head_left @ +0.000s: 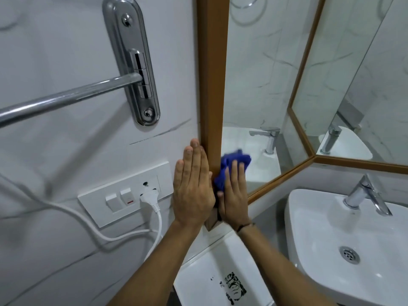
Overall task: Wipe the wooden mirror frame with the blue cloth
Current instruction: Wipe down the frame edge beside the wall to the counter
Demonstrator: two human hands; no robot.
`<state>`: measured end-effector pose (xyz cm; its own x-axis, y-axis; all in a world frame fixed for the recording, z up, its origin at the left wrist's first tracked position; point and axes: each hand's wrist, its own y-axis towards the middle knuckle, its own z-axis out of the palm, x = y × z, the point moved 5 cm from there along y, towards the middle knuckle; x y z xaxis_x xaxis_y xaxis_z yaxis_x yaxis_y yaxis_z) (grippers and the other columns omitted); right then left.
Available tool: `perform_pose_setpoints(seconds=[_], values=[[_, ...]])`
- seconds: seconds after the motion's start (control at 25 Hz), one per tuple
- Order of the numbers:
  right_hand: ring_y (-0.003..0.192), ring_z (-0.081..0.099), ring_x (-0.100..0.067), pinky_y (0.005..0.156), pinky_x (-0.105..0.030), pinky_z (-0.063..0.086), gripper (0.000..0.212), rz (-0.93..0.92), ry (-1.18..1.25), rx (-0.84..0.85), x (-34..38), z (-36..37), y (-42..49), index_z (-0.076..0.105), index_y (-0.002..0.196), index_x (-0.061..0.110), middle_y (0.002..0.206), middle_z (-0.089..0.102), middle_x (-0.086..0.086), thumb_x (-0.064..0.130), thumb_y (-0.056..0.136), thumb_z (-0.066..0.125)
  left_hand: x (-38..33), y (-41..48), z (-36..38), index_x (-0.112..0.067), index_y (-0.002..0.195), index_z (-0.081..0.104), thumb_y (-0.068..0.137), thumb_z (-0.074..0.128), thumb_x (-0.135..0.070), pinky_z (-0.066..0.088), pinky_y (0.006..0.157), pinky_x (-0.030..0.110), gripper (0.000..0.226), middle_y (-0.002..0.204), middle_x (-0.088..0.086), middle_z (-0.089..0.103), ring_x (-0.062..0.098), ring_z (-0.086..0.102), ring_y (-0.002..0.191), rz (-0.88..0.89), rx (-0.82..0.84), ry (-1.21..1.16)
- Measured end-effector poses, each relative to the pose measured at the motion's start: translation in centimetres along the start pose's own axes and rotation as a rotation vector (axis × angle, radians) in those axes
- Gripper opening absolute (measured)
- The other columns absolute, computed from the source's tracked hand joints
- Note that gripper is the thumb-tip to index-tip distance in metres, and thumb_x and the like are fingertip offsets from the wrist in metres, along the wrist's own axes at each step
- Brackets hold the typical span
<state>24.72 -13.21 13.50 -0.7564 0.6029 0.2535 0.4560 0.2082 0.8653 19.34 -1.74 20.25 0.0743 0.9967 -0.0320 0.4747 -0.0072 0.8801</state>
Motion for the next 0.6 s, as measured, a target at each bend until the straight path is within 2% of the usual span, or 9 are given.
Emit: perform_pose_setpoints(seconds=[0.12, 0.24, 0.32, 0.4, 0.52, 0.6], values=[[0.175, -0.001, -0.023, 0.143, -0.049, 0.011, 0.061, -0.096, 0.043, -0.214, 0.7, -2.6, 10.7, 0.002, 0.178, 0.029, 0.187, -0.004, 0.009, 0.042, 0.121, 0.021, 0.0, 0.2, -0.3, -0.001, 0.174, 0.015, 0.122, 0.025, -0.023, -0.002, 0.143, 0.039, 0.058, 0.182, 0.014, 0.004, 0.019, -0.010, 0.174, -0.026, -0.034, -0.026], [0.175, 0.006, -0.030, 0.141, -0.053, 0.016, 0.062, -0.102, 0.039, -0.352, 0.2, -3.5, 16.1, 0.011, 0.178, 0.025, 0.186, 0.005, 0.003, 0.041, 0.120, 0.026, -0.3, 0.2, -0.4, 0.000, 0.171, 0.018, 0.121, 0.026, -0.020, 0.000, 0.143, 0.039, 0.054, 0.180, 0.015, 0.007, 0.019, -0.009, 0.173, -0.027, -0.055, 0.004], [0.175, 0.007, -0.029, 0.141, -0.053, 0.016, 0.062, -0.083, 0.043, -0.332, -0.2, -2.2, 13.4, 0.012, 0.178, 0.025, 0.187, 0.006, 0.003, 0.042, 0.120, 0.026, -0.2, 0.0, -0.2, 0.001, 0.172, 0.017, 0.121, 0.024, -0.022, 0.000, 0.142, 0.040, 0.055, 0.180, 0.015, 0.004, 0.020, -0.011, 0.173, -0.041, -0.057, 0.024], [0.175, 0.004, -0.027, 0.141, -0.052, 0.014, 0.062, -0.015, 0.077, -0.240, -0.5, -0.2, 7.0, 0.009, 0.178, 0.028, 0.188, 0.003, 0.005, 0.043, 0.120, 0.024, -0.2, -0.2, 0.1, 0.001, 0.174, 0.011, 0.121, 0.026, -0.023, -0.002, 0.143, 0.040, 0.061, 0.181, 0.015, 0.000, 0.020, -0.014, 0.173, -0.057, -0.047, 0.043], [0.176, -0.003, -0.022, 0.143, -0.053, 0.011, 0.063, 0.236, 0.185, -0.053, -0.7, 3.5, -5.0, 0.000, 0.178, 0.035, 0.189, -0.005, 0.009, 0.049, 0.120, 0.020, -0.1, -0.9, 0.9, -0.003, 0.176, -0.001, 0.121, 0.034, -0.023, -0.004, 0.143, 0.041, 0.068, 0.185, 0.012, -0.012, 0.023, -0.013, 0.174, -0.023, -0.054, 0.047], [0.176, -0.006, -0.019, 0.140, -0.063, 0.015, 0.066, 0.433, 0.262, 0.067, -0.9, 5.8, -11.4, -0.006, 0.178, 0.039, 0.188, -0.009, 0.012, 0.055, 0.119, 0.020, 0.1, -1.2, 1.3, -0.004, 0.178, -0.002, 0.122, 0.035, -0.023, -0.003, 0.143, 0.042, 0.070, 0.187, 0.008, -0.016, 0.023, -0.010, 0.175, -0.020, -0.069, 0.030]])
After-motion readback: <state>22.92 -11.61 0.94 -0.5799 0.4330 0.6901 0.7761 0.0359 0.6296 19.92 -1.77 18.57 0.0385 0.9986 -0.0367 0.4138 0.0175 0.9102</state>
